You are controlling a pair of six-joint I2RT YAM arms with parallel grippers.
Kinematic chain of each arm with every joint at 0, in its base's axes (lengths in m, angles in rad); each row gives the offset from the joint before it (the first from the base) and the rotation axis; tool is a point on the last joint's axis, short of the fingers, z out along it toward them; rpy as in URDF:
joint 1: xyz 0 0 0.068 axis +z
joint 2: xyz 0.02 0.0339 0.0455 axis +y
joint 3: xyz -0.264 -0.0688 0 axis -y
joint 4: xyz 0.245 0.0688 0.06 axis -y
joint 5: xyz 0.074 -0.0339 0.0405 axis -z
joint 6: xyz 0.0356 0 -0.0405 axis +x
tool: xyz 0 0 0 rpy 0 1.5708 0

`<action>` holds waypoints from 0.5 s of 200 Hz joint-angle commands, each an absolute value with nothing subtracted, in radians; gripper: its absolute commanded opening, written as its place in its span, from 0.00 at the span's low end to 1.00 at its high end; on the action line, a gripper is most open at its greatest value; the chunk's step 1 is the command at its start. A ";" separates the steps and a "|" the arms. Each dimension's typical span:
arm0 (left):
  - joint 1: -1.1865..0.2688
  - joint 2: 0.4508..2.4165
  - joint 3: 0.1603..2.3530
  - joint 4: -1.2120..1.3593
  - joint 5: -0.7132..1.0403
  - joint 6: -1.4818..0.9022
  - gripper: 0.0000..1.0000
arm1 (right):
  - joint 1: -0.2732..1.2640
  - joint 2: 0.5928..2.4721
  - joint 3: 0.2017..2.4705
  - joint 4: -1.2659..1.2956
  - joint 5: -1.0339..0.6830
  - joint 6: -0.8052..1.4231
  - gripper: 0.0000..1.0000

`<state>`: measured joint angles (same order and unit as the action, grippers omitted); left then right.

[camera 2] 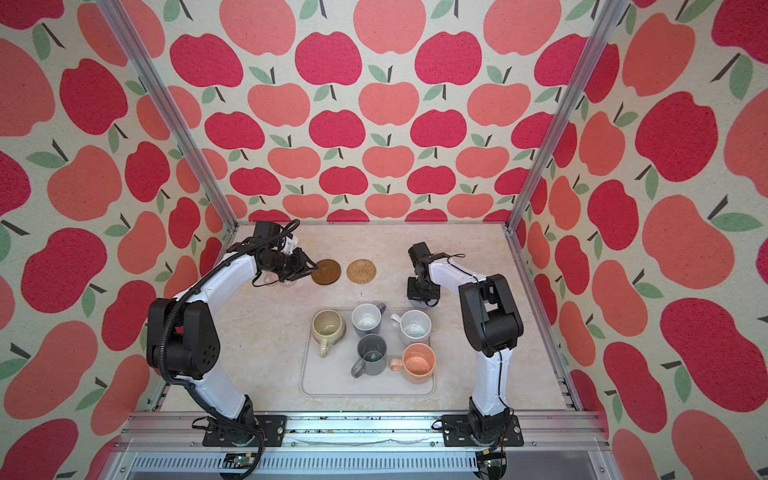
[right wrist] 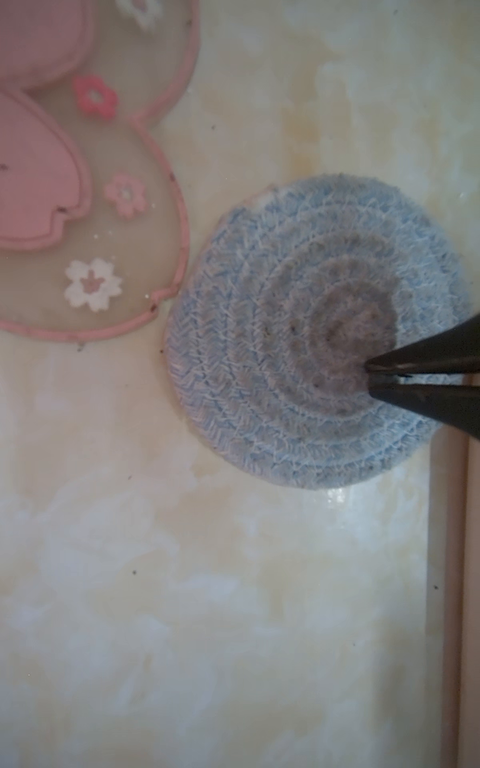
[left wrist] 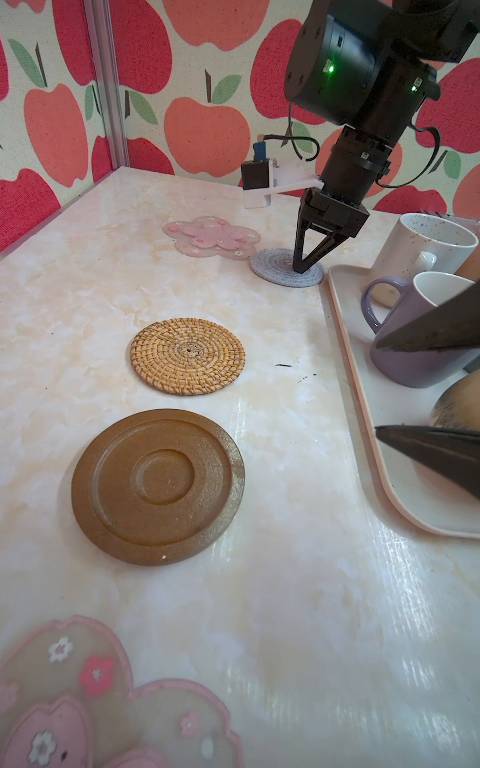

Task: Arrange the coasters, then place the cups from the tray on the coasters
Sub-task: 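Push the grey knitted coaster with the right gripper toward the rattan coaster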

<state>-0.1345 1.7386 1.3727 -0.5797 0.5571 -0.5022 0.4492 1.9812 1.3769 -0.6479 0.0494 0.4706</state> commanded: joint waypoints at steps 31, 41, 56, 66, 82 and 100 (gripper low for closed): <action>-0.119 1.697 1.358 -0.563 0.561 -0.498 0.33 | 0.492 2.063 1.439 -0.681 -0.041 0.530 0.09; -0.118 1.697 1.356 -0.562 0.563 -0.498 0.33 | 0.496 2.077 1.457 -0.679 -0.056 0.536 0.10; -0.117 1.695 1.356 -0.561 0.566 -0.499 0.33 | 0.500 2.097 1.485 -0.674 -0.070 0.543 0.10; -0.118 1.694 1.355 -0.563 0.567 -0.500 0.33 | 0.501 2.112 1.504 -0.673 -0.078 0.546 0.10; -0.117 1.690 1.353 -0.564 0.566 -0.497 0.33 | 0.500 2.137 1.544 -0.678 -0.080 0.542 0.10; -0.115 1.682 1.353 -0.571 0.560 -0.495 0.33 | 0.501 2.170 1.603 -0.708 -0.062 0.523 0.10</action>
